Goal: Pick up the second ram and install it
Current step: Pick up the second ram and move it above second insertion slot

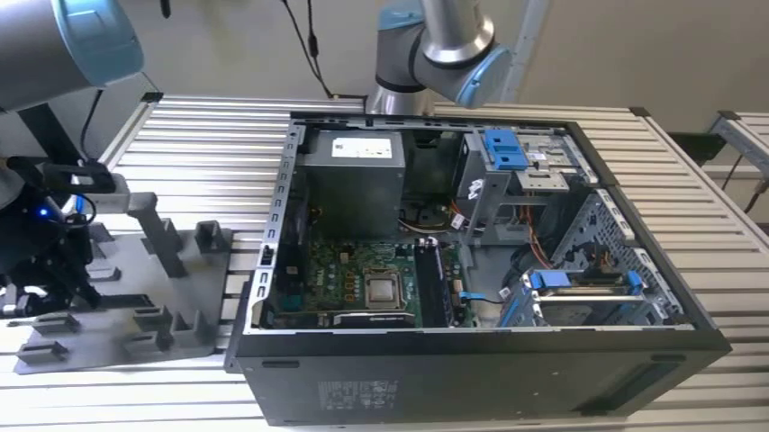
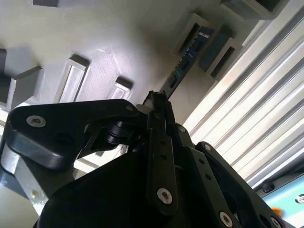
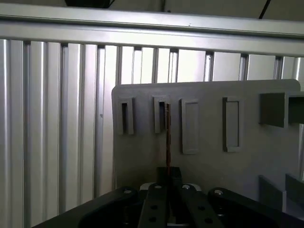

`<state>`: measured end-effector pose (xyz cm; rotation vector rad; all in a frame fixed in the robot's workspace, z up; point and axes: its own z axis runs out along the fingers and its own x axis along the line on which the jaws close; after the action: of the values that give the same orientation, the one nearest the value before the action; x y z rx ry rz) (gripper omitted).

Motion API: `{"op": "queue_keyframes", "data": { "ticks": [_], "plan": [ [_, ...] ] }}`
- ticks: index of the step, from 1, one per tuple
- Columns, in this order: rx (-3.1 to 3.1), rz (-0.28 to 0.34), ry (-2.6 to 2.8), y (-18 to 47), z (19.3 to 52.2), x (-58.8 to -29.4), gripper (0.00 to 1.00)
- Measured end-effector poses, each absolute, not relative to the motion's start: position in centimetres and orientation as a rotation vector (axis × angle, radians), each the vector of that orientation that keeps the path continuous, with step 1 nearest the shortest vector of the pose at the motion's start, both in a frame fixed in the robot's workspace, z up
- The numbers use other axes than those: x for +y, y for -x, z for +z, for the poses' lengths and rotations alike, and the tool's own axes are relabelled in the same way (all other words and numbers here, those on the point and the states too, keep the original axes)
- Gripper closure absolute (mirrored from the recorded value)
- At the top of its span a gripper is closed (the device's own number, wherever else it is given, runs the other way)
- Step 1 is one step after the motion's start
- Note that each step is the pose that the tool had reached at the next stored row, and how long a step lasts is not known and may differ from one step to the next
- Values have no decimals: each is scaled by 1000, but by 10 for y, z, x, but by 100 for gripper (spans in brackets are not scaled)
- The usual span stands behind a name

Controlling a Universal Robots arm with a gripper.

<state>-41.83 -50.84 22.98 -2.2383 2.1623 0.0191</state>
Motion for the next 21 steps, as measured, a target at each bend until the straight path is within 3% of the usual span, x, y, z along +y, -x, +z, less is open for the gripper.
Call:
{"op": "queue_keyframes", "data": {
  "ticks": [21],
  "plan": [
    [2180, 19, 2220, 418, 266, -508, 86]
  ]
}}
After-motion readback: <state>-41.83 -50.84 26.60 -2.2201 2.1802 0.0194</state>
